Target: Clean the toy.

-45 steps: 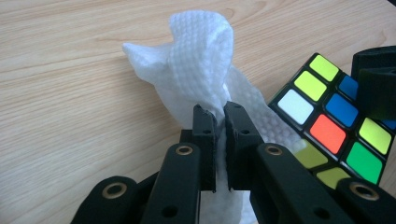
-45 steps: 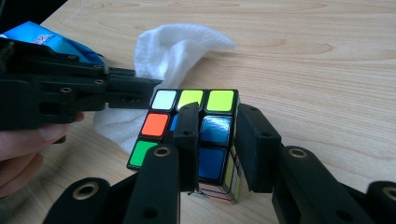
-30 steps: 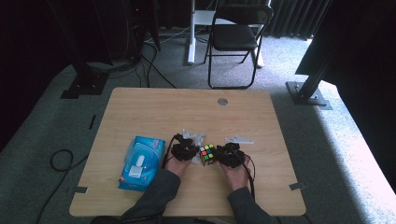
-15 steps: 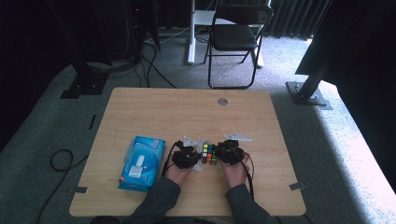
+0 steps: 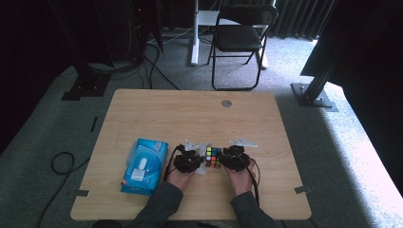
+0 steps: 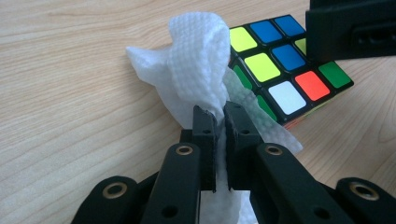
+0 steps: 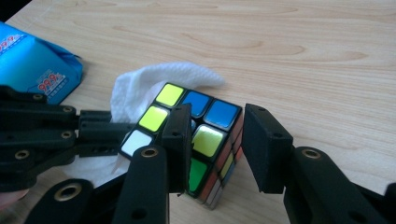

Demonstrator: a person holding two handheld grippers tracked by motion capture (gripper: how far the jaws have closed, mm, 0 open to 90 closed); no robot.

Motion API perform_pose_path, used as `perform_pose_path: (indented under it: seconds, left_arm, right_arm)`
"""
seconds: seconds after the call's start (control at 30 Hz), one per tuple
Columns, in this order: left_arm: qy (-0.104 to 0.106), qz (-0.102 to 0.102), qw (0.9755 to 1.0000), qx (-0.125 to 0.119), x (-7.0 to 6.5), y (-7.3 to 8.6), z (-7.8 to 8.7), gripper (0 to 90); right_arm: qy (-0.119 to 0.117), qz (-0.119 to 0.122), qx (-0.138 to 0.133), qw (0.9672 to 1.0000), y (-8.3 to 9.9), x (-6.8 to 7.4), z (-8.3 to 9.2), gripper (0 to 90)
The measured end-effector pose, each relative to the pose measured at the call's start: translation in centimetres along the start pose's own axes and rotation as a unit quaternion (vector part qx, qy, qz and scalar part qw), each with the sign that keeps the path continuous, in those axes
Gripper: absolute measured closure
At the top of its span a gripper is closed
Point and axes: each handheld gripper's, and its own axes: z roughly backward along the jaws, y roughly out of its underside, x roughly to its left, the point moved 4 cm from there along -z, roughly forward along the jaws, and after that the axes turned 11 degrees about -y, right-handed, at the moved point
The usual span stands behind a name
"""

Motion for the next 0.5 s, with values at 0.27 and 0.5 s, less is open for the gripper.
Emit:
perform_pose_path:
  seconds: [0.27,0.5]
  left_arm:
    - [0.002,0.004,0.9998,-0.02,0.4,-1.0,0.7,84.4]
    - [0.001,0.003,0.9995,-0.031,0.4,-2.0,1.0,84.4]
  right_arm:
    - [-0.006,-0.002,0.004,1.0,0.1,0.2,-0.1,70.1]
    - [0.001,0.0,0.004,1.0,0.1,0.3,-0.2,71.4]
